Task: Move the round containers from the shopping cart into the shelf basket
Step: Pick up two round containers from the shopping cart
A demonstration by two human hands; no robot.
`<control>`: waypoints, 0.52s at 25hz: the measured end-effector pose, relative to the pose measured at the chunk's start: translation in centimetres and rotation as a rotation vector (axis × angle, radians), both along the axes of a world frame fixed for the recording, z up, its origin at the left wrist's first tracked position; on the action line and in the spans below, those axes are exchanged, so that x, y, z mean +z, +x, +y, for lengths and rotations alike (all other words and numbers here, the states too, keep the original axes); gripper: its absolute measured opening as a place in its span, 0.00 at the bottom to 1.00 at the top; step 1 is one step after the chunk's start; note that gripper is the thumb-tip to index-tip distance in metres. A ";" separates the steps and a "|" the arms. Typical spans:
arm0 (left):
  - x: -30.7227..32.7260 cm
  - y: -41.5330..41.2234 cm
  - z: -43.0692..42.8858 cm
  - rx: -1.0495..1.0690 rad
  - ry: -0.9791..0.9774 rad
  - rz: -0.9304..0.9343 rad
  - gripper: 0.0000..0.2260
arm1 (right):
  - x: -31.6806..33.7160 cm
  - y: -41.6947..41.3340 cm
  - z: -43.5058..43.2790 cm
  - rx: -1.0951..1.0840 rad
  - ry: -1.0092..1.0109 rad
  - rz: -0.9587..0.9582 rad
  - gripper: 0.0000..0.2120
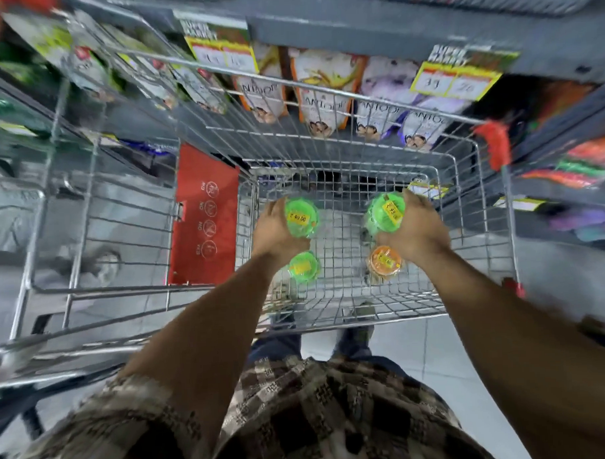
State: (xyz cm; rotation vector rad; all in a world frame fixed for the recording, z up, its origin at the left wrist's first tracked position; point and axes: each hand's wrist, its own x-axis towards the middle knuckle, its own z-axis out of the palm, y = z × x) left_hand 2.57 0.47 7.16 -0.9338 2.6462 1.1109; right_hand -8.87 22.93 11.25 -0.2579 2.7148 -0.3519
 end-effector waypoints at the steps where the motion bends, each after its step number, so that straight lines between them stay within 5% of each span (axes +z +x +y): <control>1: 0.3 0.5 0.0 -0.005 0.008 0.022 0.46 | 0.4 0.3 0.0 -0.001 -0.015 -0.006 0.48; 13: 7.9 2.8 1.5 0.042 0.061 0.218 0.36 | 6.6 1.5 0.6 0.042 -0.229 -0.054 0.50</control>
